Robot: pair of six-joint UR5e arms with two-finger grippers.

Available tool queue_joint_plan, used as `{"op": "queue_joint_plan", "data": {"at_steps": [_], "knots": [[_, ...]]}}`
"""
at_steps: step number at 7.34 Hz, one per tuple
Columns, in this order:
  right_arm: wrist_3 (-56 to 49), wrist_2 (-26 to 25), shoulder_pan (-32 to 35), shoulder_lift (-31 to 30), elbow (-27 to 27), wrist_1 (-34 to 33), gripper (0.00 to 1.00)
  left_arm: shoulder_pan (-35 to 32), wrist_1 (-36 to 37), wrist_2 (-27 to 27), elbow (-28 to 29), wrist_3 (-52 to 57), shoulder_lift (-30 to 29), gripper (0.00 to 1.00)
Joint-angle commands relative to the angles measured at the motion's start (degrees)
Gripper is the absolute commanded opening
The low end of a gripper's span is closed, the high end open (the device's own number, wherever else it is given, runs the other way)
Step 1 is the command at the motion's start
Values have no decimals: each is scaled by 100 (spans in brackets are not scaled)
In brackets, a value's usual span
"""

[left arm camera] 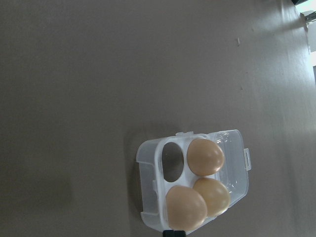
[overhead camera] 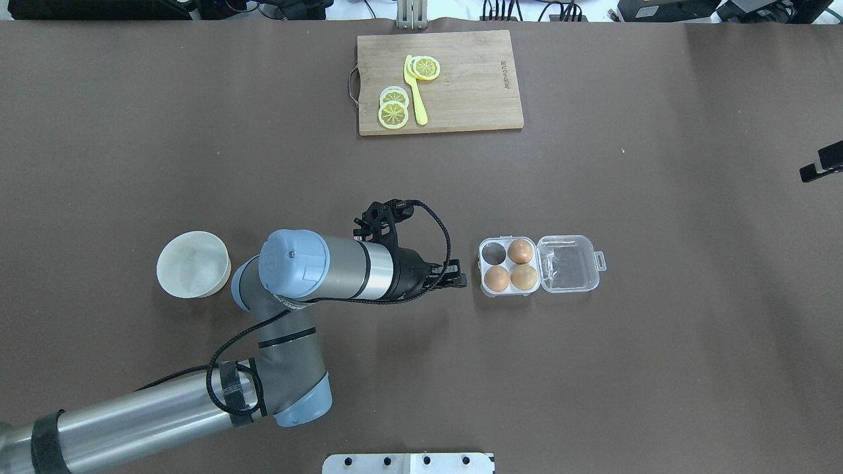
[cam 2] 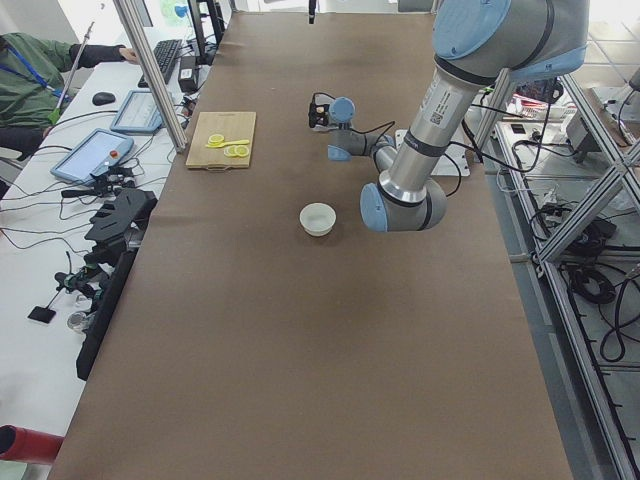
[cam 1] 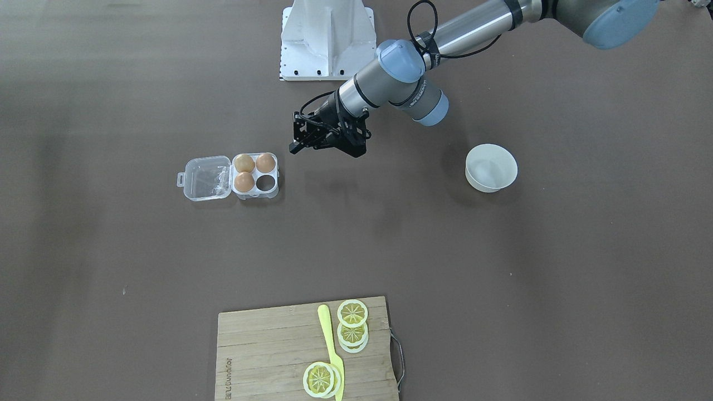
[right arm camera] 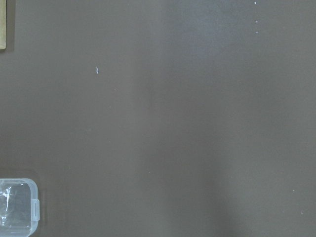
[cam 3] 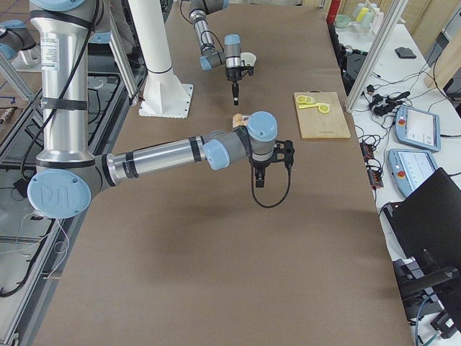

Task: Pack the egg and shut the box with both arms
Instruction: 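Raise the left gripper and hold it beside the egg box, then reach the right gripper toward the open lid of the egg box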

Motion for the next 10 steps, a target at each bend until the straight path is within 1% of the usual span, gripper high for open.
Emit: {"op": "queue_joint_plan", "data": {"at_steps": [1, 3, 5, 7, 9, 10], "knots": [[33, 211, -37, -15, -16, 51, 100, 229, 27, 442, 234, -54, -275, 0], [51, 229, -63, 29, -16, 51, 100, 143, 1, 453, 226, 15, -250, 0], [85, 229, -116, 29, -7, 60, 100, -77, 1, 453, 226, 288, -74, 0], [366, 133, -265, 47, 71, 86, 100, -104, 53, 523, 226, 288, -65, 0], [804, -121, -484, 47, 203, 86, 100, -78, 80, 707, 269, 280, -82, 0], [981, -235, -590, 47, 256, 86, 100, -69, 80, 717, 348, 280, -108, 0]]}}
